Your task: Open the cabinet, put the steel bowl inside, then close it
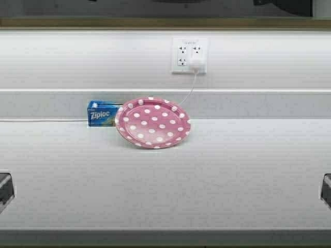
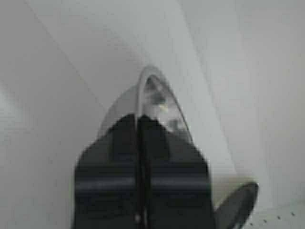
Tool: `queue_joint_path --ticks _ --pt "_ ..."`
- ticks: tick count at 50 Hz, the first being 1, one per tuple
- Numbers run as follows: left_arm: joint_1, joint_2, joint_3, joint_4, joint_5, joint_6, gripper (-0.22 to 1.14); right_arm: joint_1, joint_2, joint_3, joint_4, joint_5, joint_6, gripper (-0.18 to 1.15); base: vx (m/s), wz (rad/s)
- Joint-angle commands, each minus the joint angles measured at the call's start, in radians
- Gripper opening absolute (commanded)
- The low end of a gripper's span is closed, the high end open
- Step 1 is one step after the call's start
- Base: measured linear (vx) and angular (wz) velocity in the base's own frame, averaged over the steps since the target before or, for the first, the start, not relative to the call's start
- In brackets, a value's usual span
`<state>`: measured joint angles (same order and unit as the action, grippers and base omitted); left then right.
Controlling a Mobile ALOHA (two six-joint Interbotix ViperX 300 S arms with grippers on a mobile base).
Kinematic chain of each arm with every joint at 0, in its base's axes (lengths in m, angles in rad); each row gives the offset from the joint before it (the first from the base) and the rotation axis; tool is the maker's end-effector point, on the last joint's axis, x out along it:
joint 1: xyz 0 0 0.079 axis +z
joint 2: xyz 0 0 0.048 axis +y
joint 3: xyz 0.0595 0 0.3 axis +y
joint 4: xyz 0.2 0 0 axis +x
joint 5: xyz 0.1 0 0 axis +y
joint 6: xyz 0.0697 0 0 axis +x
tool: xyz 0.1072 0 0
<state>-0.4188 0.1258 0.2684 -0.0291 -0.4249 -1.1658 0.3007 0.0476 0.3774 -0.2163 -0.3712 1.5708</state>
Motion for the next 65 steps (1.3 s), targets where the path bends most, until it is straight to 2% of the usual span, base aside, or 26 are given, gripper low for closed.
queue_joint_path --ticks 1,37,43,46,49,52,56,61,65 --pt "-0.049 0.006 -0.048 0.008 -0.011 0.028 0.02 0.034 -0.009 -0.021 -0.009 -0.006 -0.003 0.08 0.06 0.04" --pt "-0.049 0.057 -0.043 -0.021 -0.009 0.025 0.03 0.025 0.028 0.008 -0.009 -0.006 -0.005 0.08 0.05 0.02" --pt "-0.049 0.058 -0.043 -0.046 -0.02 0.023 0.05 0.015 0.028 0.011 -0.006 -0.006 -0.005 0.17 0.02 0.01" --pt "-0.049 0.06 -0.041 -0.077 -0.028 0.028 0.11 0.006 0.029 0.011 -0.006 -0.008 -0.005 0.3 0.02 0.01" --pt "-0.049 0.06 -0.037 -0.115 -0.057 0.032 0.22 -0.002 0.028 0.012 -0.003 -0.006 -0.002 0.5 0.0 0.0" --pt "-0.049 0.058 -0.031 -0.14 -0.104 0.034 0.39 -0.008 0.023 0.017 0.0 -0.008 -0.002 0.69 0.0 0.0" --pt "-0.049 0.058 -0.02 -0.153 -0.164 0.032 0.63 -0.017 0.018 0.023 0.009 -0.008 -0.003 0.87 0.0 0.0" --pt "-0.049 0.054 -0.014 -0.16 -0.183 0.032 0.83 -0.026 0.011 0.032 0.015 -0.008 -0.005 0.91 0.0 0.0" --pt "-0.049 0.051 -0.009 -0.161 -0.186 0.032 0.86 -0.034 0.003 0.038 0.015 -0.006 -0.009 0.91 0.0 0.0"
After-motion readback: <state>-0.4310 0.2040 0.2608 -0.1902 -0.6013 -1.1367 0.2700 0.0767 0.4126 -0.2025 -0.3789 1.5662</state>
